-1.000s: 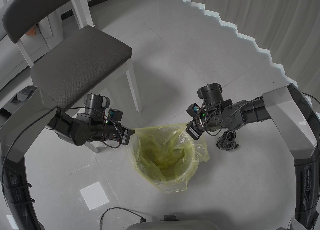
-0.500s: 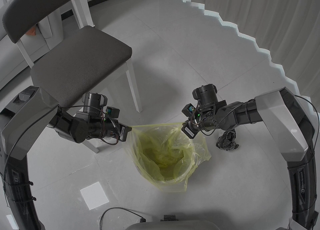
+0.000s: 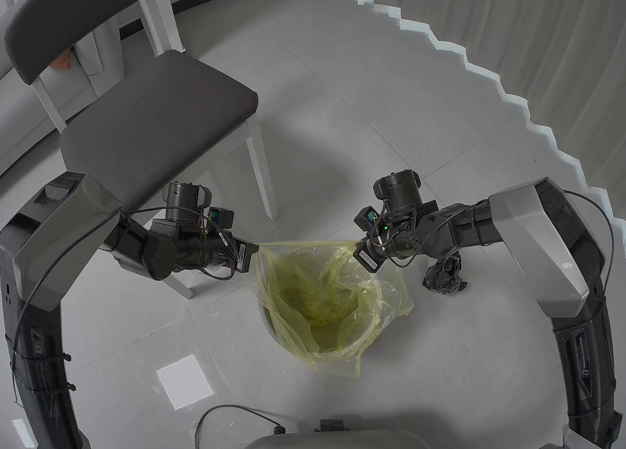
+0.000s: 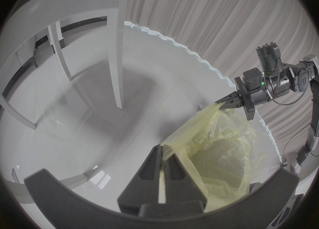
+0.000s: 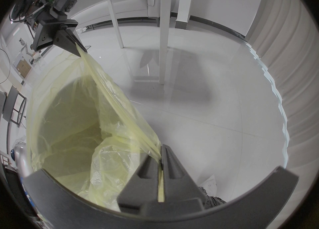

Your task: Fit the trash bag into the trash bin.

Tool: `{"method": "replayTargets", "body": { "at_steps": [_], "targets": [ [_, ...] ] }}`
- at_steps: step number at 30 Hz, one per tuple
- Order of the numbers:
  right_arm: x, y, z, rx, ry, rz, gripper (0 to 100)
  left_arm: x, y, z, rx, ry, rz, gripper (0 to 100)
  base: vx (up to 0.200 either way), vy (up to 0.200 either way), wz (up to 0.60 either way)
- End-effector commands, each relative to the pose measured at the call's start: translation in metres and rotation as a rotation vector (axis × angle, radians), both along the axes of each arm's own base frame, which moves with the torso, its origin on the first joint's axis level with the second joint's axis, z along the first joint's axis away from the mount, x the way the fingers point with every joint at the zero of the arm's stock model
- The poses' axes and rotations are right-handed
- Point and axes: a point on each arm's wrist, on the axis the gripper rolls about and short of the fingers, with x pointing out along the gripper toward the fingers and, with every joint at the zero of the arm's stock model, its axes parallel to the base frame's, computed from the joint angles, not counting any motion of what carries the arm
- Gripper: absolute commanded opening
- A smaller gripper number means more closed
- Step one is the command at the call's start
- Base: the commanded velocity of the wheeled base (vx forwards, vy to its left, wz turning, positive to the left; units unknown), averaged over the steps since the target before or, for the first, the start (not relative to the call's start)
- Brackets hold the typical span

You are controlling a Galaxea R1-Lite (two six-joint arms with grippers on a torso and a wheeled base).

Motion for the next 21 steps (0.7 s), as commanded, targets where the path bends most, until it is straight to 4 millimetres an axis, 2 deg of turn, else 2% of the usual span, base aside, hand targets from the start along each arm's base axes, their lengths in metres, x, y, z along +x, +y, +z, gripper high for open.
{"method": "replayTargets", "body": {
  "at_steps": [1, 21],
  "targets": [
    [0.004, -0.003, -0.009, -0.008, 0.011, -0.007, 0, 0.003, -0.001, -0.006, 0.003, 0.010, 0.000, 0, 0.000, 0.000, 0.00],
    [0.006, -0.002, -0.033, -0.026, 0.052, -0.008, 0, 0.009, 0.002, -0.029, 0.014, 0.054, 0.007, 0, 0.000, 0.000, 0.00]
  ]
}}
